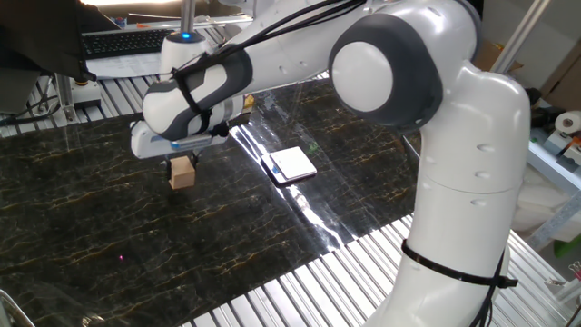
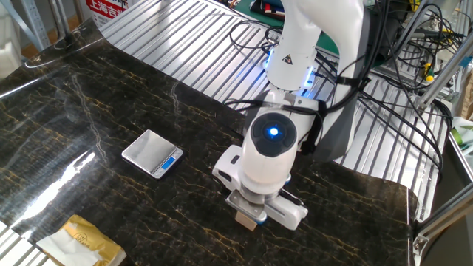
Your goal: Place the block on the scale
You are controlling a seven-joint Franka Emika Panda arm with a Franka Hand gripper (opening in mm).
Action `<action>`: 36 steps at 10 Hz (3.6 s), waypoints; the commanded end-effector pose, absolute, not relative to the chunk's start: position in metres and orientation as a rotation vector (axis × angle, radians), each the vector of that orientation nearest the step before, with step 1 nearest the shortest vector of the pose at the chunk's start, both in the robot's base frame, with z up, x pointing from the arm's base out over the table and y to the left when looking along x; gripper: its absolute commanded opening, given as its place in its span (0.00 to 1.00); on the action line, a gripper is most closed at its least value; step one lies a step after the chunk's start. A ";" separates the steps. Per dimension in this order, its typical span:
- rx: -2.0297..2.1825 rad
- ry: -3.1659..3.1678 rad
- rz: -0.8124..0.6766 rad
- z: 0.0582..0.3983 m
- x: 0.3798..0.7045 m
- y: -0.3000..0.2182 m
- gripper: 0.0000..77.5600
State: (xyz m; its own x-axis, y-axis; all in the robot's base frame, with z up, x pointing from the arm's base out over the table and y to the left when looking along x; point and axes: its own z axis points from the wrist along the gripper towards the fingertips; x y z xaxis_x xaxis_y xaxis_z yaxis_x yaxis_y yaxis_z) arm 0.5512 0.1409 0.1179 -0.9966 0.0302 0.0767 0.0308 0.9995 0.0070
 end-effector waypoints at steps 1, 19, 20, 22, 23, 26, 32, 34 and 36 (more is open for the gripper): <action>-0.040 -3.061 0.027 0.129 0.551 0.132 0.01; -0.079 -3.030 -0.003 0.142 0.561 0.044 0.01; -0.111 -3.038 0.021 0.142 0.561 0.044 0.01; -0.138 -3.051 0.027 0.141 0.559 0.043 0.01; -0.132 -3.047 0.027 0.143 0.557 0.038 0.01; -0.092 -3.043 0.028 0.152 0.558 0.014 0.01; 0.002 -3.046 0.017 0.141 0.560 -0.050 0.01; -0.003 -3.040 0.024 0.140 0.558 -0.061 0.01; -0.008 -3.039 0.024 0.141 0.557 -0.067 0.01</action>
State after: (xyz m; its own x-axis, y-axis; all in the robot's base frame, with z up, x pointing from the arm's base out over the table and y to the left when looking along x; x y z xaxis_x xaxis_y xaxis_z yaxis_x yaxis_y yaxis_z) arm 0.5566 -0.0675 0.1397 -0.9945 0.0071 0.1046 0.0056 0.9999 -0.0147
